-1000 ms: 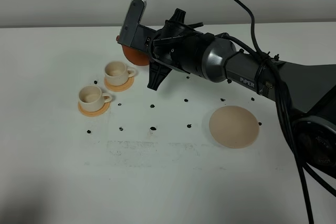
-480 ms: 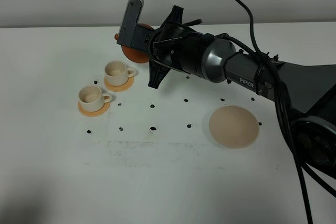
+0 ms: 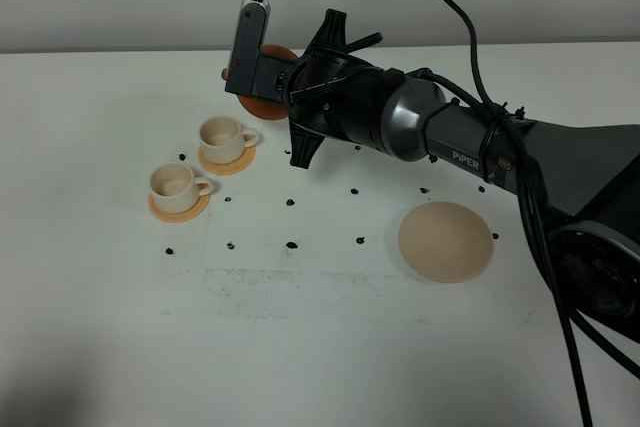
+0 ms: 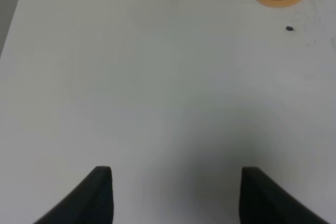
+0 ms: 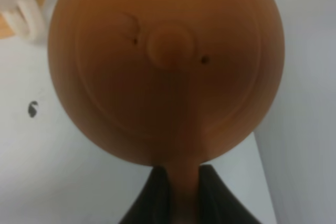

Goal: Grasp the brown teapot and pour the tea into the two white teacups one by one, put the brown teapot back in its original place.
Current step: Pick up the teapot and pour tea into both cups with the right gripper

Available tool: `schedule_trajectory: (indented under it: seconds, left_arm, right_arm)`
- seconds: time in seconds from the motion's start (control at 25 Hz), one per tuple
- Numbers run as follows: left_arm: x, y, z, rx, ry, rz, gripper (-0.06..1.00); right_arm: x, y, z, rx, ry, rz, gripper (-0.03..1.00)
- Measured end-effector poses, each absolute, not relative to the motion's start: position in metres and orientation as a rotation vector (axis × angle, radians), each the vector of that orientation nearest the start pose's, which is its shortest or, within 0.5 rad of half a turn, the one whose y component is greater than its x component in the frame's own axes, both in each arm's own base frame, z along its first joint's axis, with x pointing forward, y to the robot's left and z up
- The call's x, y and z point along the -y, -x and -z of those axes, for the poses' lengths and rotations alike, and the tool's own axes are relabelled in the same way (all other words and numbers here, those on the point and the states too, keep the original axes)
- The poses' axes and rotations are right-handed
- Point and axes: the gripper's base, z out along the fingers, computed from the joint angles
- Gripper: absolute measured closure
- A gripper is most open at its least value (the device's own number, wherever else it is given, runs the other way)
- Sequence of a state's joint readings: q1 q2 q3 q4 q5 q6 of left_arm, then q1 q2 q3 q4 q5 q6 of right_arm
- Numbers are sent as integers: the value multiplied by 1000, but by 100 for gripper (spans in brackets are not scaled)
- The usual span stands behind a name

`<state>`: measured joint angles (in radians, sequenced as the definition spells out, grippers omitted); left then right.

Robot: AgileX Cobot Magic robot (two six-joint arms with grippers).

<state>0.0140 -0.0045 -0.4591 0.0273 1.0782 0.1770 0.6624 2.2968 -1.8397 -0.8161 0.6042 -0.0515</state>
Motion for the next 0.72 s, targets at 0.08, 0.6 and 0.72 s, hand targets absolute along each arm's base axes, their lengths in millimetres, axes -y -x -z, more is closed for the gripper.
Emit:
schedule_trajectory:
  seconds: [0.08,0.6,0.72]
  left_arm:
    - [-2,2,-264,-2094,-170,-148,44]
    - [-2,2,-264,-2094,-170,-148,44]
    - [-2,2,-264,-2094,-170,-148,44]
  right_arm:
    - [-288,-428,-176,-1888,1421,570,88]
    - [-291,-427,-176,-1786,1503,647,88]
    - [-294,-426,-176,-1756,1518,645,88]
